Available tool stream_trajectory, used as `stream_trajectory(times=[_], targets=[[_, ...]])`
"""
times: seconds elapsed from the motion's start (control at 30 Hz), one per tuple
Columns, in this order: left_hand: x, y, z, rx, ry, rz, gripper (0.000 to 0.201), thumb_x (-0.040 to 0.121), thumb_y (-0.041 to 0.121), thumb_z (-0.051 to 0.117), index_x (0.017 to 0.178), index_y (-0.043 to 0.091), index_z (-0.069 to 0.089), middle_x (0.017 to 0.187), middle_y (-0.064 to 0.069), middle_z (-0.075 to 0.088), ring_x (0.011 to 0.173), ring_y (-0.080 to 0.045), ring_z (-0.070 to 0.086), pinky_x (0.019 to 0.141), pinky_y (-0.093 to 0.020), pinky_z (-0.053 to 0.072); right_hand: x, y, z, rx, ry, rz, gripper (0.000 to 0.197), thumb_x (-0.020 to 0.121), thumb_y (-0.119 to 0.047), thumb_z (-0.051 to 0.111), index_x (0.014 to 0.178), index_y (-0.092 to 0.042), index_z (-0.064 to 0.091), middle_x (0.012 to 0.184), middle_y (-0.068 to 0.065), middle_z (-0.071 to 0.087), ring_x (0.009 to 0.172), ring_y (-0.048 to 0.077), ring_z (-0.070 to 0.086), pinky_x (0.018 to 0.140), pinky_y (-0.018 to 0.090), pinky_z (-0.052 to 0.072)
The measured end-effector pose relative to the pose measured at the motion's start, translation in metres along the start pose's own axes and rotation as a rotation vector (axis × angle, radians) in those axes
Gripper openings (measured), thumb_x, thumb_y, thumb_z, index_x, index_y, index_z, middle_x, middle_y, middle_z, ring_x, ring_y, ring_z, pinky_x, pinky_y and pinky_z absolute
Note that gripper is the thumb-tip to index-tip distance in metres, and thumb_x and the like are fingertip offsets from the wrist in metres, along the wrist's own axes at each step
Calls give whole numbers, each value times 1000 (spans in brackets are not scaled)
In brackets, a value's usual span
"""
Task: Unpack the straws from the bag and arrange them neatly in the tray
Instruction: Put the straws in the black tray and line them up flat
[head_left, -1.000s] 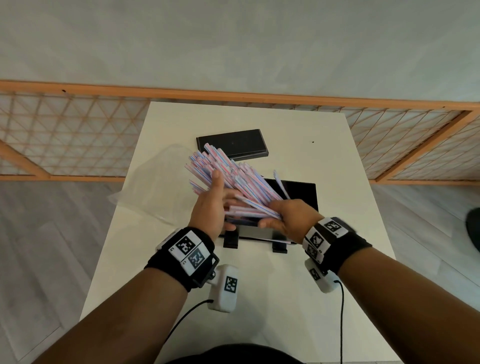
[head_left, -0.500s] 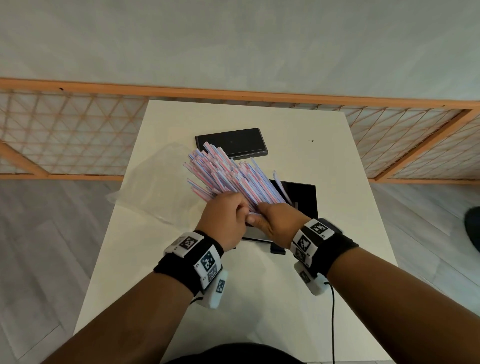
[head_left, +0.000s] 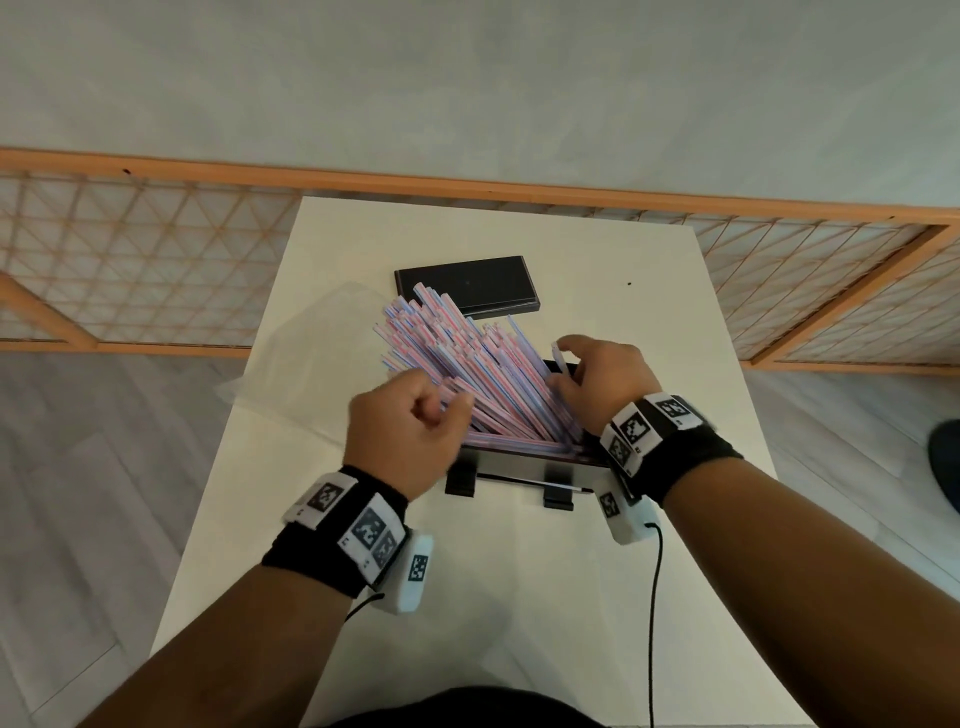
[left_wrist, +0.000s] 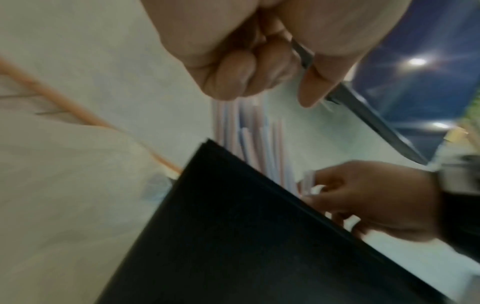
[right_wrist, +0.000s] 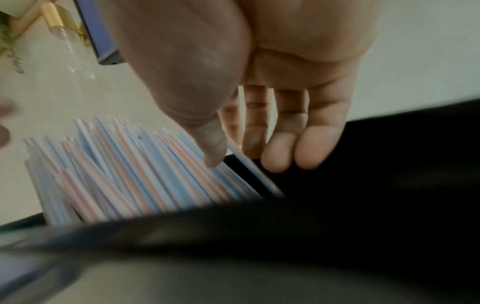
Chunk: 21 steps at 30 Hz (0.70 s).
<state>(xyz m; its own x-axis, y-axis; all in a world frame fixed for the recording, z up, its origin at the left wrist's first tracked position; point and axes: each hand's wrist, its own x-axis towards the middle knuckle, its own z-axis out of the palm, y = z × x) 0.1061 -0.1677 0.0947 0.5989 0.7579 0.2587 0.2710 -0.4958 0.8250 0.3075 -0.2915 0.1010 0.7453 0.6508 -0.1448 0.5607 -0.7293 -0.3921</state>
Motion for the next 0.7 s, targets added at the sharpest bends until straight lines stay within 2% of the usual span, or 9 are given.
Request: stream_trajectory(times=[0.03, 0.1, 0.17, 0.2, 0.27, 0.43, 0.57, 0.63, 0.7], targets=[[-3, 1, 4, -30, -85, 29, 38, 78, 18, 80, 59, 11, 47, 49, 7, 47, 48, -8, 44, 50, -12, 36, 0, -2, 0, -4, -15, -3, 9, 87, -38, 63, 84, -30, 65, 67, -5, 61, 72, 24, 61, 61, 26, 46], [-5, 1, 11, -23, -291, 68, 25, 75, 16, 82, 67, 11, 58, 59, 4, 57, 52, -9, 50, 53, -18, 45, 1, -1, 4, -9, -7, -30, 32, 89, -36, 61, 60, -24, 53, 63, -4, 51, 68, 25, 56, 54, 25, 33], [-4, -4, 16, 84, -431, 113, 17, 74, 18, 83, 75, 14, 67, 69, 3, 63, 59, -9, 55, 61, -27, 52, 0, -1, 4, 38, 59, -52, 27, 91, -35, 60, 66, -26, 62, 76, 0, 53, 74, 23, 55, 60, 25, 35], [-3, -7, 17, 131, -458, 125, 13, 75, 19, 82, 75, 16, 69, 71, 4, 64, 60, -10, 56, 63, -30, 53, -1, -3, 2, 69, 95, -73, 21, 93, -35, 60, 79, -25, 72, 84, 2, 55, 77, 21, 55, 65, 25, 37], [0, -11, 17, 177, -479, 120, 10, 77, 20, 81, 72, 18, 73, 70, 7, 64, 61, -10, 57, 64, -28, 53, -3, -7, -3, 122, 134, -111, 22, 95, -34, 58, 99, -20, 74, 94, 4, 63, 81, 19, 57, 70, 22, 37], [0, -1, 14, -22, -405, -32, 16, 75, 29, 85, 77, 17, 74, 67, 9, 67, 59, -4, 59, 62, -21, 54, -22, -22, -29, 233, 151, -251, 17, 101, -30, 48, 102, -19, 60, 75, 1, 66, 71, 22, 63, 63, 29, 47], [6, 27, 7, -398, -322, -188, 41, 81, 55, 66, 89, 15, 67, 70, -8, 69, 56, -22, 66, 52, -34, 55, -35, -31, -23, 318, 19, -499, 19, 100, -30, 45, 102, -18, 60, 81, -1, 61, 76, 20, 60, 74, 37, 51], [11, 33, 7, -448, -332, -187, 41, 86, 52, 61, 94, 12, 63, 67, -3, 70, 51, -22, 65, 48, -34, 53, -39, -33, -8, 256, -102, -584, 22, 99, -33, 43, 105, -21, 60, 90, 0, 62, 85, 18, 59, 79, 36, 49], [13, 32, 10, -266, -289, -92, 23, 92, 38, 63, 88, 15, 64, 63, 4, 69, 51, -14, 65, 51, -35, 55, -41, -35, 6, 190, -167, -585, 28, 99, -36, 41, 107, -18, 61, 94, 1, 62, 89, 19, 57, 80, 37, 48]])
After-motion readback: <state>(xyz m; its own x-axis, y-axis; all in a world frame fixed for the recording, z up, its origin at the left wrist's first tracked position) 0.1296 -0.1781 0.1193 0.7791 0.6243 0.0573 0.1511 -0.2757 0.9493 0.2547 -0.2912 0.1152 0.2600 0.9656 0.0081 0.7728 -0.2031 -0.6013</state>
